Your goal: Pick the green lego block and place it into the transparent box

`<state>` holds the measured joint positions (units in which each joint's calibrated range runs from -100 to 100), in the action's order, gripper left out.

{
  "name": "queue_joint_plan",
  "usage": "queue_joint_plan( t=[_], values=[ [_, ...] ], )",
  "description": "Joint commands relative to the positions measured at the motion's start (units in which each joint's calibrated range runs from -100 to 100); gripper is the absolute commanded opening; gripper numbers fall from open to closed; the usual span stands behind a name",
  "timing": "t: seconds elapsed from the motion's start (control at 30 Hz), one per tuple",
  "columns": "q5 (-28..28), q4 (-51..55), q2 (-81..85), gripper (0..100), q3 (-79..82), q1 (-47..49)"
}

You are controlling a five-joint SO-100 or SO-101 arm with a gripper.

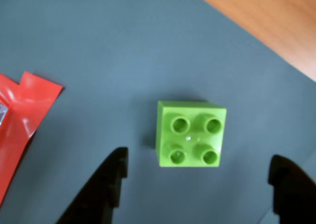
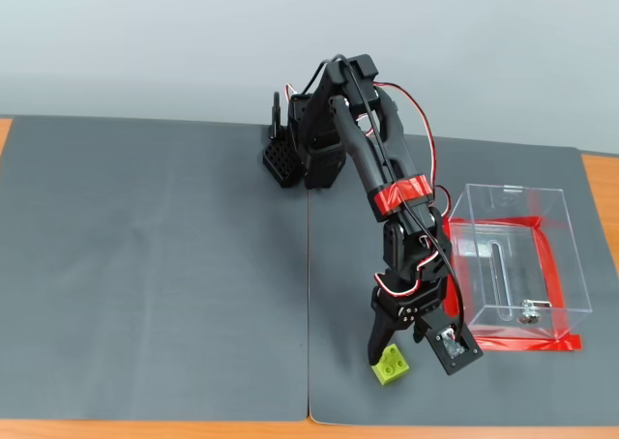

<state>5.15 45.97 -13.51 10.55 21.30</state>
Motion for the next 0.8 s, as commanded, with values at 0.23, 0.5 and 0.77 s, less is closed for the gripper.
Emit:
queue_joint_plan(
  t=[0.23,0.5,0.77],
  values=[
    [-0.3,-1.7,-1.7,32,-2.7,-0.3],
    [-0.3,-1.7,-3.8,32,-2.7,-0.7],
    [-0.3,-3.6,-4.3,32,-2.4,-0.7]
  ],
)
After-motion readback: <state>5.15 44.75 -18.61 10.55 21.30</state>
